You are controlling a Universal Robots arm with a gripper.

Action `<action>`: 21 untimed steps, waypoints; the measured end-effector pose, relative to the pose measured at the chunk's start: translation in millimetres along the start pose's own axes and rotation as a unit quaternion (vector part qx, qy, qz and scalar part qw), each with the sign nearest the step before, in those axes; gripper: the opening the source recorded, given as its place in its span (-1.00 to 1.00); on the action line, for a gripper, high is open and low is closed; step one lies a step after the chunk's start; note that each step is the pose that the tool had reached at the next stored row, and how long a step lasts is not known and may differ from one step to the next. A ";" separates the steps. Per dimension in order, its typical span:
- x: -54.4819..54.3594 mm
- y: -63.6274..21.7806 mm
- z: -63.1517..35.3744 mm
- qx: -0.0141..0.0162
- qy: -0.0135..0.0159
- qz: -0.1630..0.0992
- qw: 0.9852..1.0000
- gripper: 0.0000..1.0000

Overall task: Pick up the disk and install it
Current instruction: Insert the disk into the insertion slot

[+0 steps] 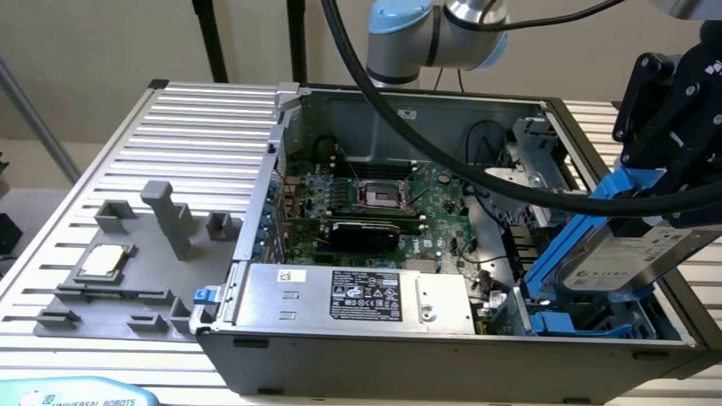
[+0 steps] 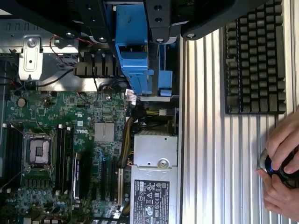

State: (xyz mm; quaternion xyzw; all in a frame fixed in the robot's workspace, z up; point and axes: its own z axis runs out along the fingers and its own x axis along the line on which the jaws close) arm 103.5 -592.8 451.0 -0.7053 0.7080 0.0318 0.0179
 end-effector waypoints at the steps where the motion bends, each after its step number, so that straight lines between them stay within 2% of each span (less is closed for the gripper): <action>1: 0.3 0.0 0.3 0.000 0.000 0.000 1.000 -0.35; 8: 2.4 -1.3 3.5 -0.002 0.000 0.000 1.000 -0.35; 21: 3.3 -5.3 12.4 -0.006 0.000 0.001 1.000 -0.35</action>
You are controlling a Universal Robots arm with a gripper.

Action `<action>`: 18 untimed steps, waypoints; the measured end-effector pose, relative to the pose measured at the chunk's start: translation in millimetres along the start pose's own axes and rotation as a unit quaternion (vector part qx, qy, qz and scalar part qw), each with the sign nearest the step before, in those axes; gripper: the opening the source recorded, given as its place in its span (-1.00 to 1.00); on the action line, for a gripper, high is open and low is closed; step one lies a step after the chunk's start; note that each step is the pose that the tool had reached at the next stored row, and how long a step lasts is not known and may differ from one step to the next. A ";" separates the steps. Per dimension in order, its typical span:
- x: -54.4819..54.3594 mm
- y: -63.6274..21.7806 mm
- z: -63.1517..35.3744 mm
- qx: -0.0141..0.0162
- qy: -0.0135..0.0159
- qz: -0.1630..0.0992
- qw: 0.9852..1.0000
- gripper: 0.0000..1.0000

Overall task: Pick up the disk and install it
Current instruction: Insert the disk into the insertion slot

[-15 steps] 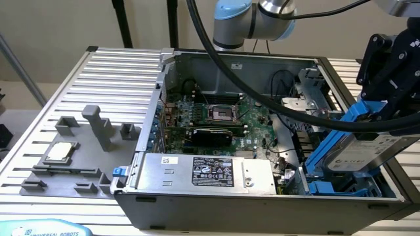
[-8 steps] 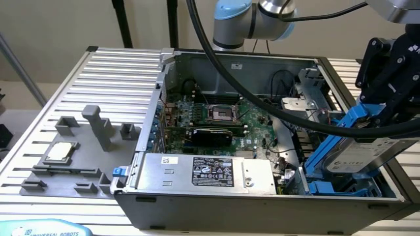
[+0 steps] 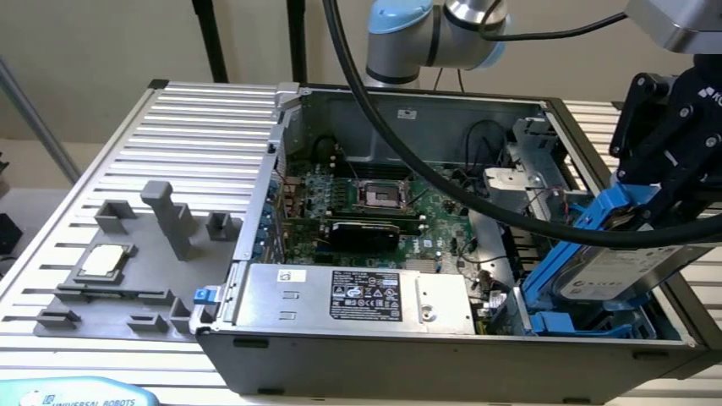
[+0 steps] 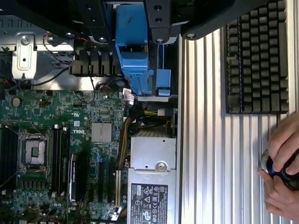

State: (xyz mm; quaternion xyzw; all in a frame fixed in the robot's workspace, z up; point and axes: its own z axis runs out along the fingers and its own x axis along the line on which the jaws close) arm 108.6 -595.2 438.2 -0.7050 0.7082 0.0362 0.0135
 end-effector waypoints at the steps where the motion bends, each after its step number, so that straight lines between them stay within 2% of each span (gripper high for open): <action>1: 0.1 -0.2 1.0 0.000 0.000 0.000 1.000 -0.35; 18: 1.5 -1.1 21.7 -0.001 0.000 0.000 1.000 -0.35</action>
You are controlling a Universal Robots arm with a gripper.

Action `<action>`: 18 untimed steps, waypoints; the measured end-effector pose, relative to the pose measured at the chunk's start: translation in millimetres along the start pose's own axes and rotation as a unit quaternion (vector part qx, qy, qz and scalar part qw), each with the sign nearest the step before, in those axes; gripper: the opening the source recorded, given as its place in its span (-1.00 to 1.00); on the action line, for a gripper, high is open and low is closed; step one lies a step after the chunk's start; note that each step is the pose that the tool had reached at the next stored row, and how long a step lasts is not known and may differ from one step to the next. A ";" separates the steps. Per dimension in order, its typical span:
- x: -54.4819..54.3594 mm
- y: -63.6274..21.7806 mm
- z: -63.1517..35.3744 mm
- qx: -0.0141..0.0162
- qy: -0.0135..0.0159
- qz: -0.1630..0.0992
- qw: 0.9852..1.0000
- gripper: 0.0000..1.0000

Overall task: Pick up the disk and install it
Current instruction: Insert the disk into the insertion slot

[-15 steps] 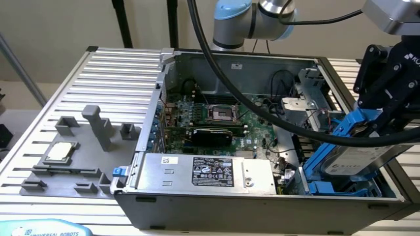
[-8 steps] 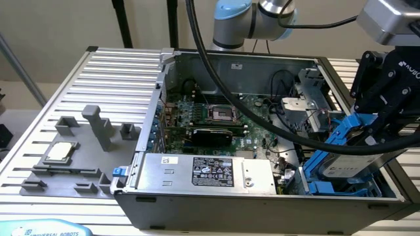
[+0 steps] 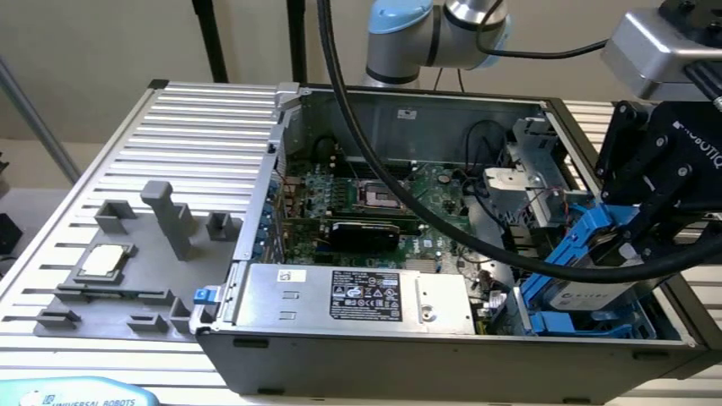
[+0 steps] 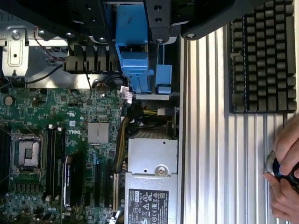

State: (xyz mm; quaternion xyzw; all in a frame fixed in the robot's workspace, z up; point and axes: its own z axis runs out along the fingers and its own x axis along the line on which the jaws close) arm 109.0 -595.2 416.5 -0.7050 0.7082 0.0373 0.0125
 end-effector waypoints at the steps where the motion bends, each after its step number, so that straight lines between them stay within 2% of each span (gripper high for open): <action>1: 0.1 0.0 1.2 0.000 0.000 0.000 1.000 -0.35; 18: -3.2 -0.6 18.2 0.000 -0.003 0.000 1.000 -0.35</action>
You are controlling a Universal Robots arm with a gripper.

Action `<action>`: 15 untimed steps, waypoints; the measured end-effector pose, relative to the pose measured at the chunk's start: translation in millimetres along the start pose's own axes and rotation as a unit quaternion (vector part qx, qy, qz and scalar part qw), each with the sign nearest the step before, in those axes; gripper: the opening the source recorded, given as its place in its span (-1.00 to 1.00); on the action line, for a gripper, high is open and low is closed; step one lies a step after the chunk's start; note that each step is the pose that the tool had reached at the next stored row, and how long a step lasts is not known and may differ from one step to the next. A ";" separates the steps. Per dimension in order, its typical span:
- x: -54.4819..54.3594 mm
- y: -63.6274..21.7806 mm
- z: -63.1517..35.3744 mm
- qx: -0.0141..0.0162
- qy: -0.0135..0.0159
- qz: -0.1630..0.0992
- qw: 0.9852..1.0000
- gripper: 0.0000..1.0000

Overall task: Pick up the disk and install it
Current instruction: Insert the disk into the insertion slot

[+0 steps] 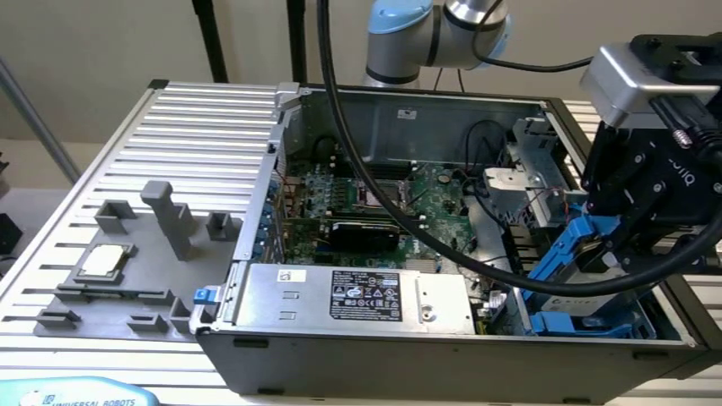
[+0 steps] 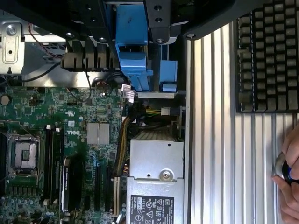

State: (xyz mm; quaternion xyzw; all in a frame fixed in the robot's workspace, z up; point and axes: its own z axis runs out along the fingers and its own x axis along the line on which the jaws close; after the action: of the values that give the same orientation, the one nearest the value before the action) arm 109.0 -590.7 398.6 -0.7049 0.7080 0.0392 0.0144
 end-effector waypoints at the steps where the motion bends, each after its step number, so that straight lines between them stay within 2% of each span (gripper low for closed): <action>1: -0.1 0.0 1.2 0.000 0.000 0.000 1.000 -0.35; 7: 0.2 -0.2 8.2 0.000 0.000 0.000 1.000 -0.35; 15: 0.4 1.9 12.1 0.000 0.000 -0.002 1.000 -0.35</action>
State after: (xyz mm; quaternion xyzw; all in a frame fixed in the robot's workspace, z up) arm 106.7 -590.2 386.6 -0.7066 0.7063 0.0396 0.0148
